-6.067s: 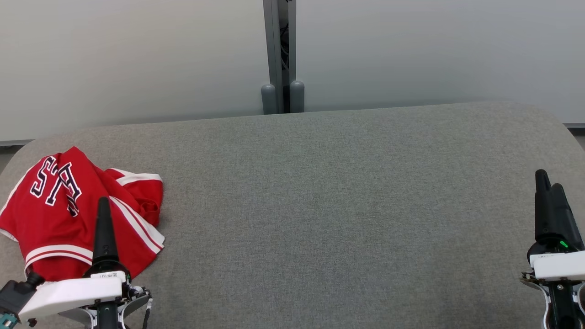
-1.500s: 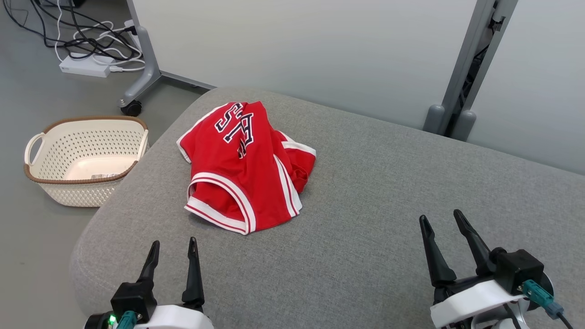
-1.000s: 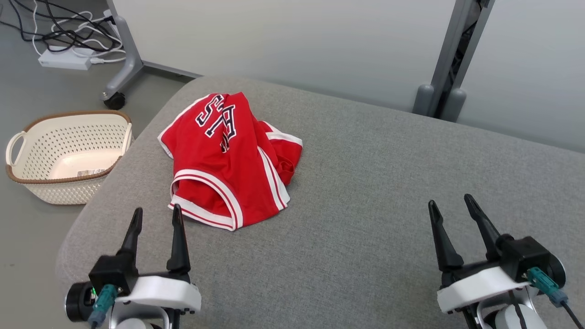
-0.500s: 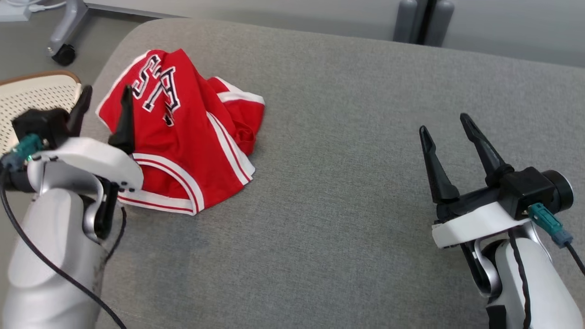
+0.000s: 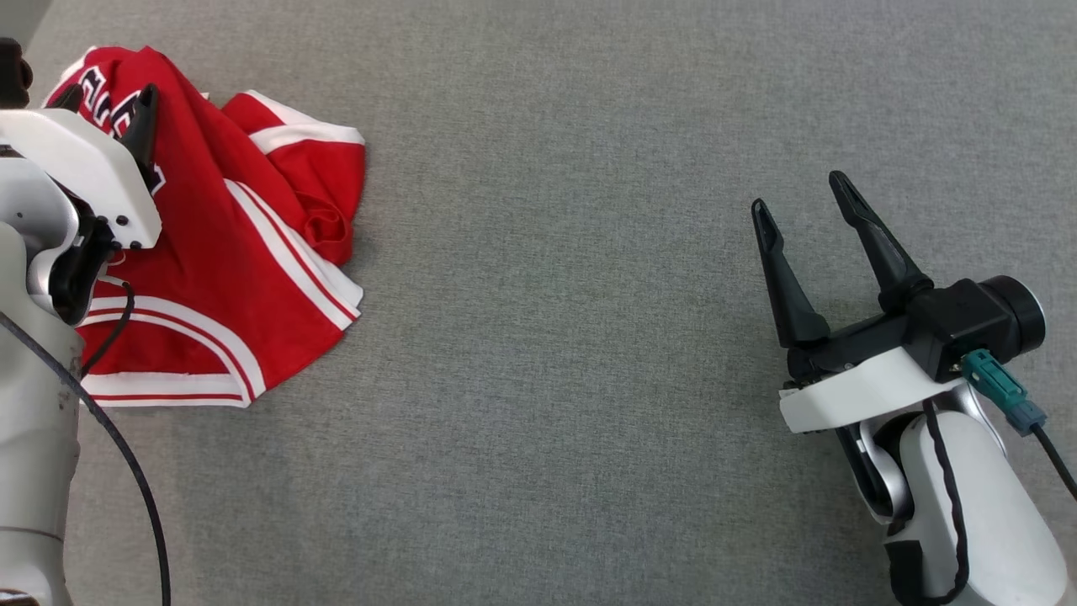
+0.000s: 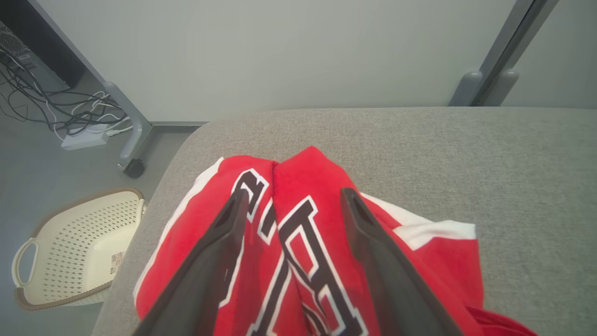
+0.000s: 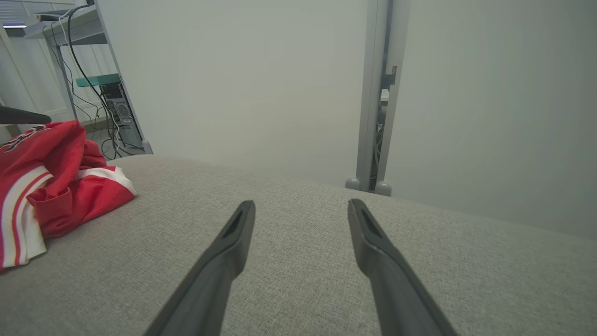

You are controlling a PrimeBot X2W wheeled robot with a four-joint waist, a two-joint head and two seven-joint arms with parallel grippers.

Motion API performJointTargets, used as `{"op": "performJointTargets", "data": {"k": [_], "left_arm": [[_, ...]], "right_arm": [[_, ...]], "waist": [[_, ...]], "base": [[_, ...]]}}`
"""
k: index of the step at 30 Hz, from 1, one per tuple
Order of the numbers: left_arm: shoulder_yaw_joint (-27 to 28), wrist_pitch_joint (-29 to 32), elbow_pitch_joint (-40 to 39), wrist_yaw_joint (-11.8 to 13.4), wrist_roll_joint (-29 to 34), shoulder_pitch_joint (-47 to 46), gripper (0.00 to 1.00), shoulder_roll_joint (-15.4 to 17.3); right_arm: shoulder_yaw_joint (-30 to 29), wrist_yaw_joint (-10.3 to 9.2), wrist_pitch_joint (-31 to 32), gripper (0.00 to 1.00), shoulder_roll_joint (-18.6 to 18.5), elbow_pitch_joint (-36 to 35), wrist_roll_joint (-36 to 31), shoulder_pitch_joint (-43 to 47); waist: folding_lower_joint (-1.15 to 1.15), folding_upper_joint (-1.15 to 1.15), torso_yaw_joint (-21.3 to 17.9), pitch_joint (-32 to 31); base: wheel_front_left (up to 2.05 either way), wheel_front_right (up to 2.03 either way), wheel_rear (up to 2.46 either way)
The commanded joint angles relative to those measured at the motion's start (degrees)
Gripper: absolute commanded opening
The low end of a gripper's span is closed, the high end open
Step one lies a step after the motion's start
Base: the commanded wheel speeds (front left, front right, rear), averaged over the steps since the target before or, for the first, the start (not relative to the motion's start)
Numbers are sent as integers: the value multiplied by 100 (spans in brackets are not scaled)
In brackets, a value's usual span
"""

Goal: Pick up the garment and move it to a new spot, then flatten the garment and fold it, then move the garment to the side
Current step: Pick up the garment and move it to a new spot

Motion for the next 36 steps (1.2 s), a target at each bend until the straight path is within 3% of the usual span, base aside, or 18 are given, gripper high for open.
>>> {"op": "performJointTargets", "data": {"k": [1, 6, 13, 14, 15, 16, 24, 36], "left_arm": [[-27, 100, 87, -21, -34, -137, 100, 34], [-175, 642, 487, -41, -95, -387, 100, 138], [-298, 868, 855, 49, -16, -580, 100, 194], [-303, 880, 894, 57, -23, -580, 88, 194], [-309, 896, 938, 62, -31, -569, 33, 192], [-317, 892, 975, 61, -40, -565, 0, 187], [-334, 634, 1083, 86, -92, -635, 0, 165], [-73, -852, 782, 264, -318, -512, 0, -37]], "right_arm": [[8, 3, -43, 100, -28, 12, 7, -63], [67, 3, -80, 100, -13, 46, -23, -102], [140, 3, -110, 100, 20, 78, -45, -152], [146, 3, -116, 100, 24, 85, -41, -161], [152, 3, -122, 100, 27, 97, -34, -168], [155, 3, -130, 100, 30, 111, -27, -174], [116, 3, -180, 100, 47, 241, -1, -145], [65, 3, -283, 100, 97, 500, 127, 92]], "waist": [[0, 0, -97, 111], [0, 0, -164, 219], [0, 0, -204, 297], [0, 0, -206, 298], [0, 0, -206, 296], [0, 0, -206, 292], [0, 0, -166, 156], [0, 0, -114, -597]], "base": [[0, 0, 0], [0, 0, 0], [0, 0, 0], [0, 0, 0], [0, 0, 0], [0, 0, 0], [0, 0, 0], [0, 0, 0]]}}
